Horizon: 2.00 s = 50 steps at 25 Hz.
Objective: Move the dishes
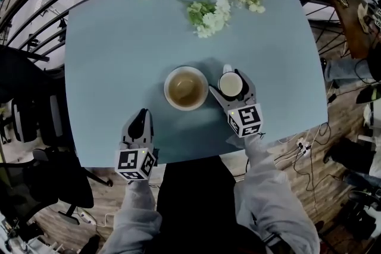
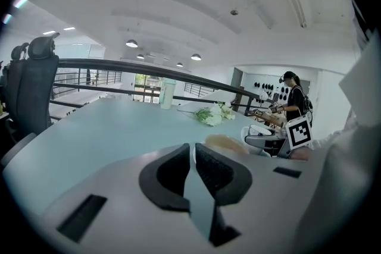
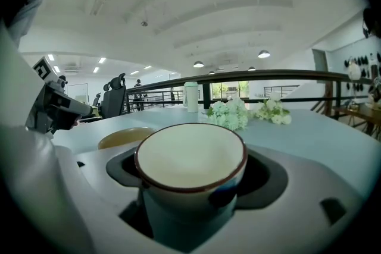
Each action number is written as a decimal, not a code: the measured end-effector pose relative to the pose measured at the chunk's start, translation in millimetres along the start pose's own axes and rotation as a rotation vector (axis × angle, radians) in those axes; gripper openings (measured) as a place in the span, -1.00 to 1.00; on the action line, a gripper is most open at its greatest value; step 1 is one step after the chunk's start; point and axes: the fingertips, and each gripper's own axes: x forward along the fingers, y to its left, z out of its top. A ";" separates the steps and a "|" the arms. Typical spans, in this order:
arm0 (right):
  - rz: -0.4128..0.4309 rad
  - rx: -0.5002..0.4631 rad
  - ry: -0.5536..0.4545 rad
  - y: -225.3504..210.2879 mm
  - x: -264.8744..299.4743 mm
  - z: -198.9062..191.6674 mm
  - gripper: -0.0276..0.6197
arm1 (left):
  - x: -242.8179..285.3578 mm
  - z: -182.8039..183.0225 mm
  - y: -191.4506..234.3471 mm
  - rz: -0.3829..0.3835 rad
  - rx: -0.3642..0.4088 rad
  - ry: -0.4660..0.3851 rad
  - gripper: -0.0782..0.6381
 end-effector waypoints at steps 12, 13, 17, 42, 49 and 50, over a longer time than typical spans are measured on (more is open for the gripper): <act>0.029 0.034 0.020 7.0 -2.8 -10.9 0.73 | -9.5 -3.0 4.2 0.000 0.012 0.006 -0.66; 0.032 0.037 0.020 10.0 -6.8 -11.5 0.77 | -10.9 -2.6 5.1 0.001 0.013 0.004 -0.66; 0.012 0.057 0.032 18.0 -35.3 -14.9 0.78 | -19.5 0.6 4.2 0.004 0.016 -0.004 -0.66; -0.172 0.294 -0.275 21.2 -172.3 128.5 -0.49 | -62.9 98.8 -58.3 -0.059 0.107 -0.246 -0.66; -0.205 0.272 -0.259 14.7 -176.1 121.2 -0.90 | -66.0 99.3 -60.8 -0.053 0.114 -0.250 -0.66; -0.212 0.245 -0.249 14.6 -175.7 120.6 -0.90 | -65.5 99.0 -63.0 -0.058 0.118 -0.248 -0.66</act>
